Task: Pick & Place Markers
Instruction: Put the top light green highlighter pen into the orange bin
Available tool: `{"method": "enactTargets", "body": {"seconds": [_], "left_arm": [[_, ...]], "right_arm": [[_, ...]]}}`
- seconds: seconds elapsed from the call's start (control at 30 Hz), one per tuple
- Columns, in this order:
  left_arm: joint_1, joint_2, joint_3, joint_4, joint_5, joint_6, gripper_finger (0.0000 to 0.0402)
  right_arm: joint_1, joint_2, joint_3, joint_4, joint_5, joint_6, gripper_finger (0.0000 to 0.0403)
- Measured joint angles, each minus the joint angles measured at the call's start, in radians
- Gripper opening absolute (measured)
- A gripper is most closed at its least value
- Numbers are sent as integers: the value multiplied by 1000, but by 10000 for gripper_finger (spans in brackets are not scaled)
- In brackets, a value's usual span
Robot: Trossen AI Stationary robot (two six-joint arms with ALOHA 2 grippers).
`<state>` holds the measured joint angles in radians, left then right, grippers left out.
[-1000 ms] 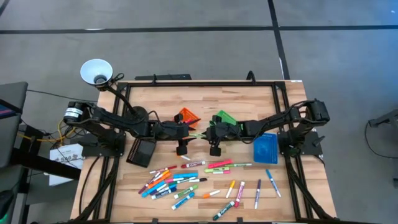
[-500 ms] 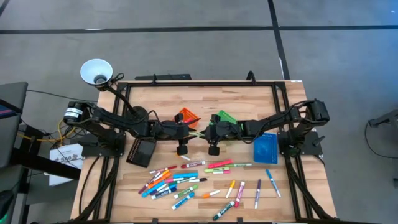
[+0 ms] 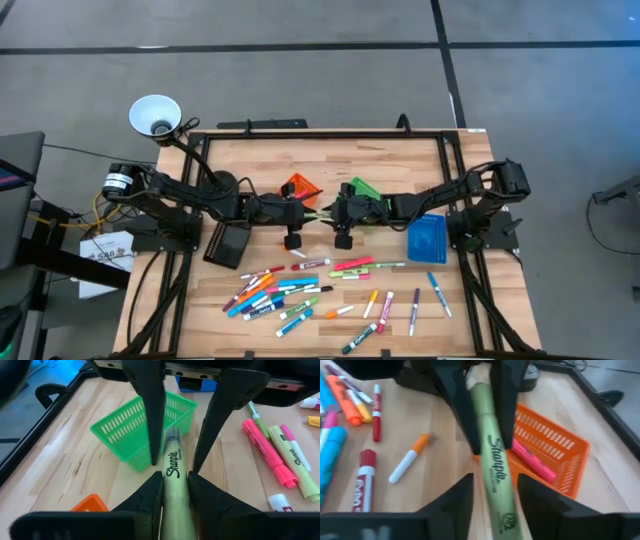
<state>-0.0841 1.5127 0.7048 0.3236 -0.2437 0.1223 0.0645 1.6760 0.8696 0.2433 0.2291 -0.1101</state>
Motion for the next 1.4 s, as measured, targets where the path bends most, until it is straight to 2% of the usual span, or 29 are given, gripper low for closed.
{"method": "enactTargets", "body": {"seconds": [0.1, 0.23, 0.33, 0.43, 0.63, 0.77, 0.9, 1.07, 1.27, 1.4], "left_arm": [[0, 0, 0, -6, -26, -4, 81], [1, -1, 0, -70, -151, -54, 81], [10, -1, 0, -162, -261, -59, 82], [26, -1, 0, -223, -328, -94, 82], [56, -1, 0, -235, -341, -181, 82], [56, -12, 1, -243, -340, -187, 82], [79, -17, 1, -295, -324, -232, 84], [118, -16, -2, -355, -178, -312, 90], [120, -16, -21, -355, -175, -306, 116], [120, -16, -21, -348, -190, -305, 146]], "right_arm": [[0, 0, 0, -10, 37, -1, 189], [0, -4, 0, -85, 112, -3, 223], [0, -6, 0, -146, 178, -3, 235], [0, -6, 0, -185, 215, -3, 238], [7, -6, 0, -199, 215, -3, 239], [18, -6, 0, -203, 209, -3, 239], [31, -6, 0, -205, 149, -2, 240], [52, -6, 0, -205, 17, -2, 240], [82, -6, 0, -206, -144, 48, 240], [105, -6, 0, -210, -181, 52, 240]]}}
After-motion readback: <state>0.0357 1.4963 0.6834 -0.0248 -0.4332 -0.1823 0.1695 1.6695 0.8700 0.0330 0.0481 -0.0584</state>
